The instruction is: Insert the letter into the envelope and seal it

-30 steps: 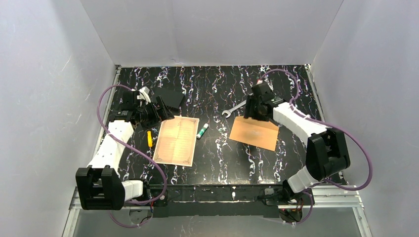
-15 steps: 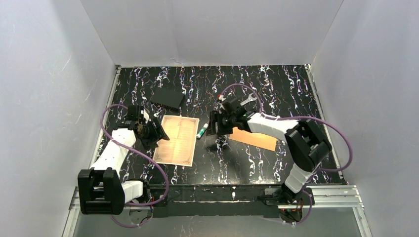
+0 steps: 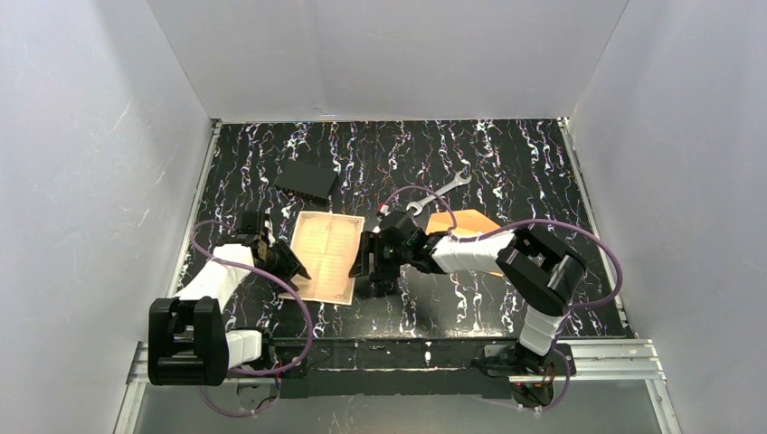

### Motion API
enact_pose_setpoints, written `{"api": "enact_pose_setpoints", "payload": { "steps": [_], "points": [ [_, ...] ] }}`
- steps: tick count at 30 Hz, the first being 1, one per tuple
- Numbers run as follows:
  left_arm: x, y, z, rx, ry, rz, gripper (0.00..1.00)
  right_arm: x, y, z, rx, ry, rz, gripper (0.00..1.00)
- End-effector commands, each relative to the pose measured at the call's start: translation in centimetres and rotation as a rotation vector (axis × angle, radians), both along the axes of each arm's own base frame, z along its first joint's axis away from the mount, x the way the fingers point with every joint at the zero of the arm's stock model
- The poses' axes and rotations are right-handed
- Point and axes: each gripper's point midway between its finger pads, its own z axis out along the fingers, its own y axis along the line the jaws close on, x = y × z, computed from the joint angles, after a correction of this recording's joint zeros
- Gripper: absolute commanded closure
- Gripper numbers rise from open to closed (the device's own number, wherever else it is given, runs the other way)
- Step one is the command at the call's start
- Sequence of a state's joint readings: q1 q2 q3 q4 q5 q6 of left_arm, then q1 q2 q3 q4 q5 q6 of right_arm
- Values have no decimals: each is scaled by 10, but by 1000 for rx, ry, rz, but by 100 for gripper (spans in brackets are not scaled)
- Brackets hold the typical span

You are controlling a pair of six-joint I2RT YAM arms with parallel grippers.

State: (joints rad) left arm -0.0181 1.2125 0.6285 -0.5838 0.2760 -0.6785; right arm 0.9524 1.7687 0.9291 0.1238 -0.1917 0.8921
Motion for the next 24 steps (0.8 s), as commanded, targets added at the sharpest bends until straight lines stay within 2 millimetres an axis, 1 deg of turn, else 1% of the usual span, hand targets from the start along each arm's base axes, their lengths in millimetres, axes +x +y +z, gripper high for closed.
{"api": "enact_pose_setpoints", "payload": {
  "steps": [1,6,9,13,17,19,24],
  "points": [
    [-18,-1,-21,-8,90,84,58,-1,10,-6,45,47,-136,25],
    [-28,5,-28,29,130,89,60,-1,14,-19,50,75,-181,33],
    [-31,6,-29,35,139,82,62,-4,23,-20,100,96,-177,35],
    [-33,6,-30,38,152,77,64,-8,38,-8,209,97,-130,35],
    [-35,5,-30,32,156,67,64,-11,49,9,306,89,-88,35],
    [-36,5,-30,30,160,63,65,-11,52,18,347,82,-81,35],
    [-37,4,-30,27,164,63,65,-12,49,22,381,86,-94,34]
  ]
}}
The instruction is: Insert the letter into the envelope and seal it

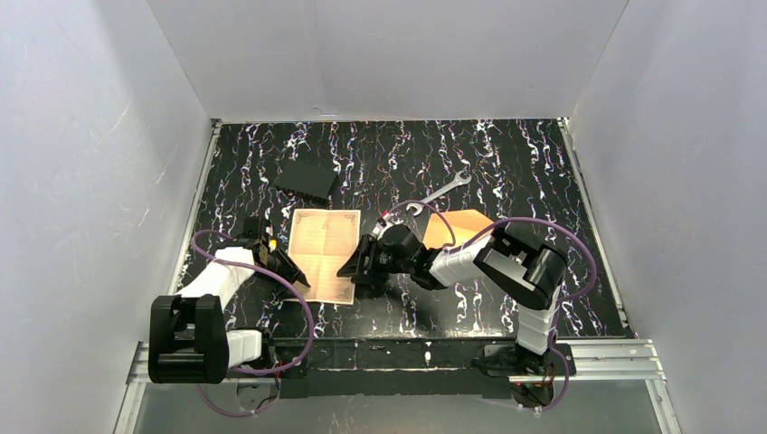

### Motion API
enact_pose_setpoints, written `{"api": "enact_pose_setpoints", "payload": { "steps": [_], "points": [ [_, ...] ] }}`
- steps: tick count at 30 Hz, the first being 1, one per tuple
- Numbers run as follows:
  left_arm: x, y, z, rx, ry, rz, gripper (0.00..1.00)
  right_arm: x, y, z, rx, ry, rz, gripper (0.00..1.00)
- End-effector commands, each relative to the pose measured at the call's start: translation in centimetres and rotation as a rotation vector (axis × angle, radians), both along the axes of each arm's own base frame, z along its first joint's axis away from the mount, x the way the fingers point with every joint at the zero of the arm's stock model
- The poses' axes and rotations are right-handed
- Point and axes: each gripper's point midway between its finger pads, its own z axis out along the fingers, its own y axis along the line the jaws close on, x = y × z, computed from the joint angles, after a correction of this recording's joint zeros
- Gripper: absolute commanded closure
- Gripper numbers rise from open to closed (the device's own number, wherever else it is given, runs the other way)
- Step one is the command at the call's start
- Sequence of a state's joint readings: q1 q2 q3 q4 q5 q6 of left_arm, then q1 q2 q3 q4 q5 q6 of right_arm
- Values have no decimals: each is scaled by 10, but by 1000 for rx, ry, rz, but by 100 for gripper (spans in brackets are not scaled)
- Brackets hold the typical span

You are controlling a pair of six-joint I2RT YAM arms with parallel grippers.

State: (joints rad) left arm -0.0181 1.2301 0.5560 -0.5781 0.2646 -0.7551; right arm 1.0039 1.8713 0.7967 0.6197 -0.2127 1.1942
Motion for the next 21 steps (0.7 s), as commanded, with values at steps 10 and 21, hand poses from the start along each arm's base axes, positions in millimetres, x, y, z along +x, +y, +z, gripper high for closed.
{"api": "enact_pose_setpoints", "payload": {
  "steps": [10,21],
  "points": [
    [-14,5,-5,32,56,-15,66,27,3,49,-85,-239,18,33],
    [-9,5,-7,31,62,-37,67,130,-47,51,-412,-269,-131,31]
  ]
}}
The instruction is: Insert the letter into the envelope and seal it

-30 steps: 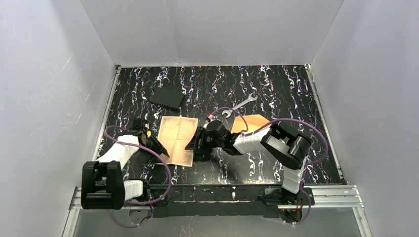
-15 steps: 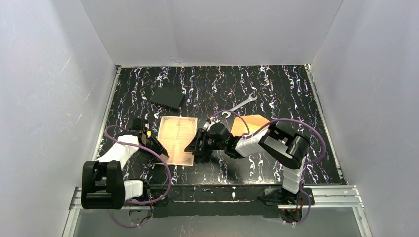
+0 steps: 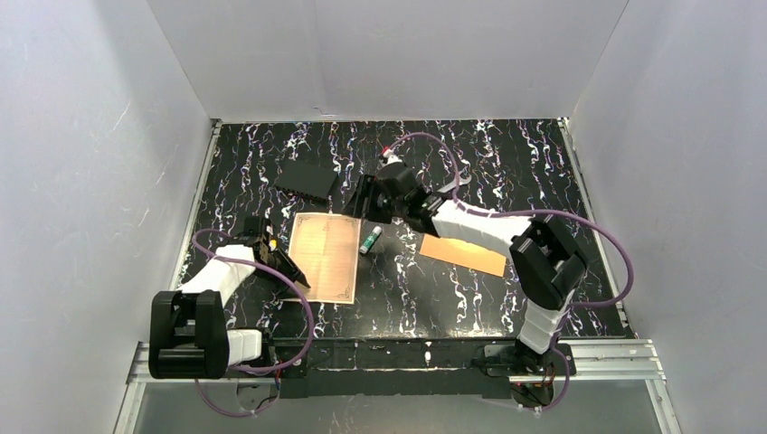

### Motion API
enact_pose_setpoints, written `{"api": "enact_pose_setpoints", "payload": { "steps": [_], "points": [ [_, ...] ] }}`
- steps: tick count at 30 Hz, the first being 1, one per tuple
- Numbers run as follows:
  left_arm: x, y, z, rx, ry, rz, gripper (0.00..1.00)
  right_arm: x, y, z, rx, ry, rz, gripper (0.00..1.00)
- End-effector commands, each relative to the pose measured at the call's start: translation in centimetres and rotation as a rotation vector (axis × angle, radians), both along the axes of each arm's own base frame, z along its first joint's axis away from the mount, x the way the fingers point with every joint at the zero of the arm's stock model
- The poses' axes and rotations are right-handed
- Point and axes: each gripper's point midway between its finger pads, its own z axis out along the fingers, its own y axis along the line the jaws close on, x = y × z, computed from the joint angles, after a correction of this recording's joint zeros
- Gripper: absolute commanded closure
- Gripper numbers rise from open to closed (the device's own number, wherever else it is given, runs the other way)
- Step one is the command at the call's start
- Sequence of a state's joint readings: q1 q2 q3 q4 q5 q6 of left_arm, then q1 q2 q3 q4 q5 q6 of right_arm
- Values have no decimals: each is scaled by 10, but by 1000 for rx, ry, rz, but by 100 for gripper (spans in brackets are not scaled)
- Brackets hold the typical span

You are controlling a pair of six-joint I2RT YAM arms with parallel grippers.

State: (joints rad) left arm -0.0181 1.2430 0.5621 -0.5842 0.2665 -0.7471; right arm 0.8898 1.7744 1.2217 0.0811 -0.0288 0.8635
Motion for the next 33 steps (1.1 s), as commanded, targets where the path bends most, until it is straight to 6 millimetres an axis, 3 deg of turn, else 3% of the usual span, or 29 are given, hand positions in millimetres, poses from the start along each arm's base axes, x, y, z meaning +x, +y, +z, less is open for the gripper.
{"api": "enact_pose_setpoints", "payload": {
  "steps": [1,4,10,16,21,28,33],
  "points": [
    [-7,5,-6,34,52,-33,67,29,-38,-45,-220,66,-70,31],
    [-5,6,-6,37,56,-39,67,45,-34,-52,-235,63,-54,31],
    [-5,3,-8,19,81,-50,68,52,-20,-77,-272,130,29,30],
    [0,-7,-7,-38,85,-58,68,42,-12,-100,-270,203,92,29],
    [10,-16,-5,-93,84,-23,68,38,-8,-107,-264,229,116,29],
    [21,-16,-6,-90,84,-22,68,26,-7,-126,-182,325,158,28],
    [23,-16,-8,-87,93,-23,68,22,3,-122,-37,336,228,25]
  ]
}}
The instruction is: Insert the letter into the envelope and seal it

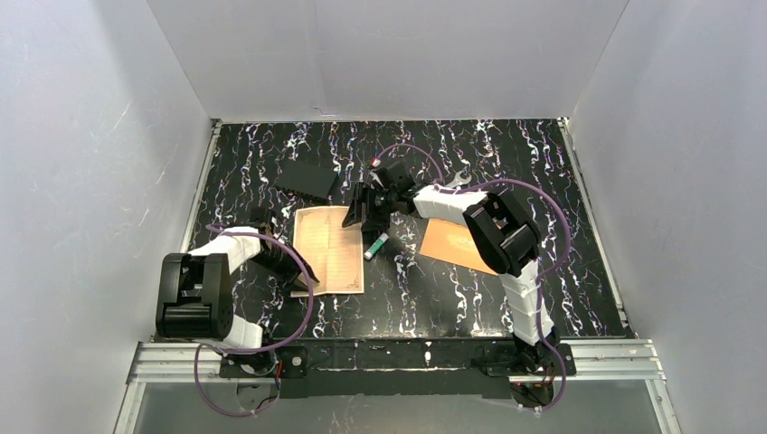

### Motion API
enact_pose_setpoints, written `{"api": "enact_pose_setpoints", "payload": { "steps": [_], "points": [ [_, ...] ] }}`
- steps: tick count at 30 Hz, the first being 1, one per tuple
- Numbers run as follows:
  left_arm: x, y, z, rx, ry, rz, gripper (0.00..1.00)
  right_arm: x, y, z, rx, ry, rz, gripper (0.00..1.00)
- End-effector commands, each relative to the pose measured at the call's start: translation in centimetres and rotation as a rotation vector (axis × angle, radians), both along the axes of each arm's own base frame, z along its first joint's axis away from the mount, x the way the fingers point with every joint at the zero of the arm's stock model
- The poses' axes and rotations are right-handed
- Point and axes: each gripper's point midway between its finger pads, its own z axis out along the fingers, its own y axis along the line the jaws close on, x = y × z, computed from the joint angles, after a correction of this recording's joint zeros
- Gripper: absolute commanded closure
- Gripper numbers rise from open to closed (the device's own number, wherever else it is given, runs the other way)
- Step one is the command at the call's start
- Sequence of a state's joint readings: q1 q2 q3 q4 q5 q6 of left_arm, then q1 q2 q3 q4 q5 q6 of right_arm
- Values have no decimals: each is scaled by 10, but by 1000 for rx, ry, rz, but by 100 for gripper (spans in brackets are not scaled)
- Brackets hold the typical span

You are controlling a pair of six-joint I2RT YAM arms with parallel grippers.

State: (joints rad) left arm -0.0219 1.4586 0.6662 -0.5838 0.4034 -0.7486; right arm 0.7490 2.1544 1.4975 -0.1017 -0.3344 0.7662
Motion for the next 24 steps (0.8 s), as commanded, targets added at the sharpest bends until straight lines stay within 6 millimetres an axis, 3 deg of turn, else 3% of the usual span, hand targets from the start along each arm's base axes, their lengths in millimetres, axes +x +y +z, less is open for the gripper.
{"api": "enact_pose_setpoints", "payload": {
  "steps": [1,8,18,24],
  "points": [
    [9,7,-8,47,-19,-6,68,-15,5,-21,106,83,69,25],
    [9,8,-10,58,-11,-7,68,-17,24,5,276,41,148,23],
    [9,15,-8,102,-32,-16,69,-2,25,10,253,-39,126,22],
    [14,13,-9,85,-44,-35,69,-2,42,26,421,-51,143,22]
  ]
}}
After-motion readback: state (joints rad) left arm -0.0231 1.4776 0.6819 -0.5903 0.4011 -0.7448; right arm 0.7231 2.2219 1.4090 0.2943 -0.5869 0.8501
